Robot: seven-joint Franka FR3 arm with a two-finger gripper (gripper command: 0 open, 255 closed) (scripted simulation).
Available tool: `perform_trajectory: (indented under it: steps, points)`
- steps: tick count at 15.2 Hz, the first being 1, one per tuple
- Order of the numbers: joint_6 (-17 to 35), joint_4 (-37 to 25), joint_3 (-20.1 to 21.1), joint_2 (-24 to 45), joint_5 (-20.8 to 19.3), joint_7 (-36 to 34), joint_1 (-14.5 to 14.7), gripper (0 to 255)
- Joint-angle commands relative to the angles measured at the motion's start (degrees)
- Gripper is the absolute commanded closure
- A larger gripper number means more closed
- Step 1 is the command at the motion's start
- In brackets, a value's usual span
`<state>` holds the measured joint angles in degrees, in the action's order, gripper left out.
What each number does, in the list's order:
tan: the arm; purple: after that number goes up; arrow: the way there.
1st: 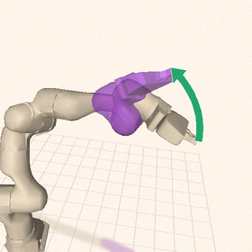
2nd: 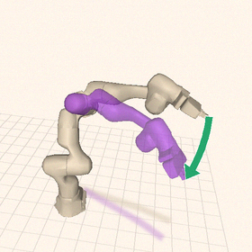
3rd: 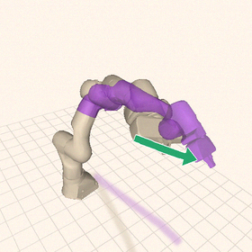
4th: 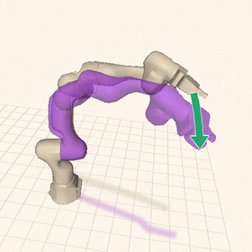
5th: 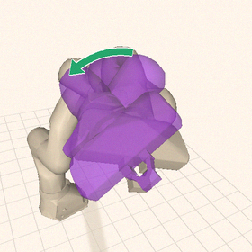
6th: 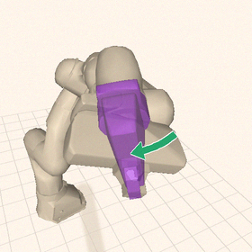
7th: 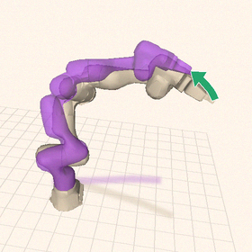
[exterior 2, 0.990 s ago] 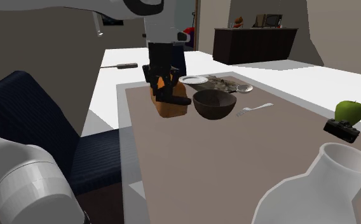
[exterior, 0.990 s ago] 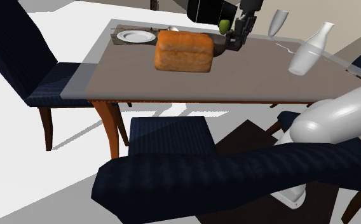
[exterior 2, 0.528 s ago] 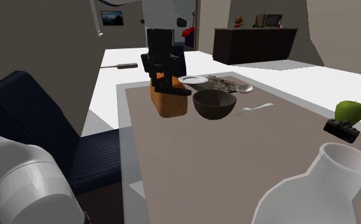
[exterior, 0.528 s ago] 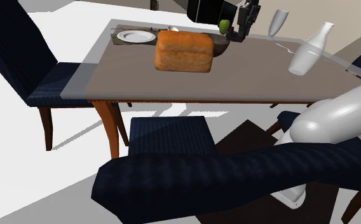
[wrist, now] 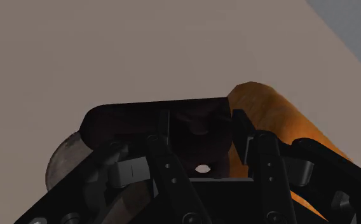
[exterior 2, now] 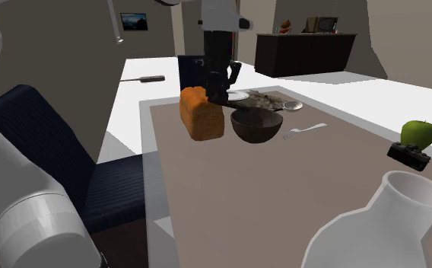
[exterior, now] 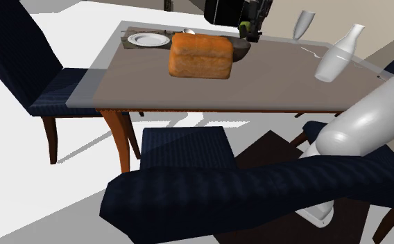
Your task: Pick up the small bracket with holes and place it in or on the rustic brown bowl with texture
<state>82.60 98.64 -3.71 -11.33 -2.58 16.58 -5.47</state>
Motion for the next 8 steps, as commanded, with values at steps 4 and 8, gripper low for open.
perform_trajectory:
  steps: [4, 8]
  points:
    - [-2.47, -14.95, -1.59, 12.44, 0.55, 2.81, -1.06, 255]
    - [-4.36, -25.26, -2.3, 20.84, 1.31, 4.39, -2.03, 255]
